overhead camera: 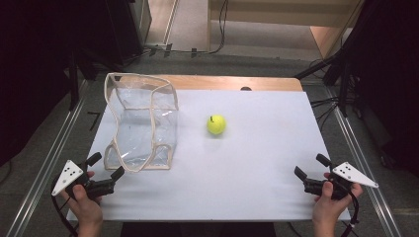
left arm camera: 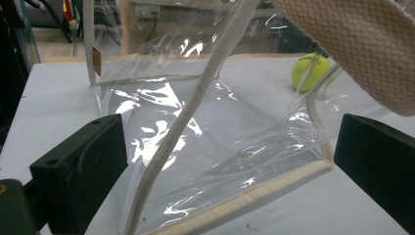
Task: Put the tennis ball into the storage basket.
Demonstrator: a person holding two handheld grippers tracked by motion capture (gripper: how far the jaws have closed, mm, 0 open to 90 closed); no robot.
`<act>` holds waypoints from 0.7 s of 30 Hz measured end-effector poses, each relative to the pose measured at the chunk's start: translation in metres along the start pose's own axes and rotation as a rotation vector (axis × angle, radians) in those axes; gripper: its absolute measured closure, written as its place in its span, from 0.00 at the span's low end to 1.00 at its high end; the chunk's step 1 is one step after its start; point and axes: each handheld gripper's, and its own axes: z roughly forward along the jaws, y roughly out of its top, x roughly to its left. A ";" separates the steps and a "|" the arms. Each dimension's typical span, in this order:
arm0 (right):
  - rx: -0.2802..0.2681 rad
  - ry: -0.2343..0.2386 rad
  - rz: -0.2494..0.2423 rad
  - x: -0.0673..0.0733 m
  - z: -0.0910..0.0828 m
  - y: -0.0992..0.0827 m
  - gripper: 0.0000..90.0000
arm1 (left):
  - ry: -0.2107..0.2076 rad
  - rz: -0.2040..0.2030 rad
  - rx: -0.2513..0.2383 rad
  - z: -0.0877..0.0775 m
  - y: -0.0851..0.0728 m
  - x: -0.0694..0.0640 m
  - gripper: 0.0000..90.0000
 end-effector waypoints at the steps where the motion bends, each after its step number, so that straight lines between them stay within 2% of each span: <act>1: 0.000 0.000 0.000 0.000 0.000 0.000 0.00 | 0.000 0.001 0.001 0.000 0.000 0.000 0.00; 6: 0.036 0.018 -0.025 0.005 0.002 0.005 0.00 | 0.003 0.007 0.005 0.001 0.000 0.000 0.00; 12: 0.094 0.050 -0.084 0.014 0.007 0.020 0.00 | -0.001 0.026 0.007 0.001 0.000 -0.002 0.00; 18: 0.167 0.088 -0.141 0.024 0.022 0.037 0.00 | 0.001 0.023 0.007 0.001 0.000 -0.001 0.00; 21: 0.179 0.105 -0.152 0.028 0.029 0.046 0.00 | 0.001 0.021 0.003 0.001 0.000 -0.001 0.00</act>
